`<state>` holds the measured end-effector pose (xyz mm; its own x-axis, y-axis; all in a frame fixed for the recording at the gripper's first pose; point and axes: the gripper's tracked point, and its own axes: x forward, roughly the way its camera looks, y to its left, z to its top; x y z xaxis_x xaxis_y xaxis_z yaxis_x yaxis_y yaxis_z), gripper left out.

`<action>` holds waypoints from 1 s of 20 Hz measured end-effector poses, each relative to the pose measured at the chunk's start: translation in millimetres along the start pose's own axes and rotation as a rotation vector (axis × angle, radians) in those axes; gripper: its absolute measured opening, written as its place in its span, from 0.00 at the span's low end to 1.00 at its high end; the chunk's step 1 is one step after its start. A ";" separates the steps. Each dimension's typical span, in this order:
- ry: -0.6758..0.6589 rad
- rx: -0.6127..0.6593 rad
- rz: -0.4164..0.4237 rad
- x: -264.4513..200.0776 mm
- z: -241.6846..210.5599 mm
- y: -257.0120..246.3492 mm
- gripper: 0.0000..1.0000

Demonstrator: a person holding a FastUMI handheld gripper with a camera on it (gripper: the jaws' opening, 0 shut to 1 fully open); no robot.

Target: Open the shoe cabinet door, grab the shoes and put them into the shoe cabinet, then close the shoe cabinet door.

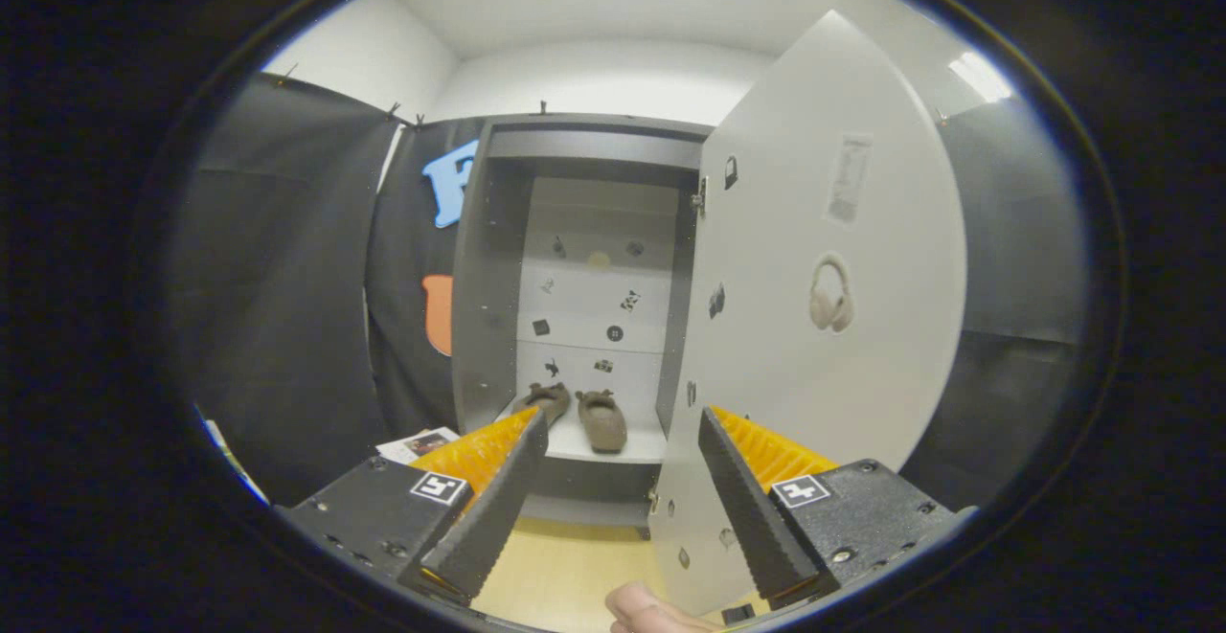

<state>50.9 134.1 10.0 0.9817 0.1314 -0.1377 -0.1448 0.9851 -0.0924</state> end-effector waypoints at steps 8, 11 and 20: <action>-0.142 -0.011 -0.135 -95.9 61.0 -109.6 1.00; -0.144 0.030 -0.181 -112.4 64.1 -167.8 1.00; -0.042 0.063 -0.378 -79.6 10.4 -342.1 1.00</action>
<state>23.6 -212.2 62.8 0.9688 -0.2392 -0.0649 0.2349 0.9697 -0.0676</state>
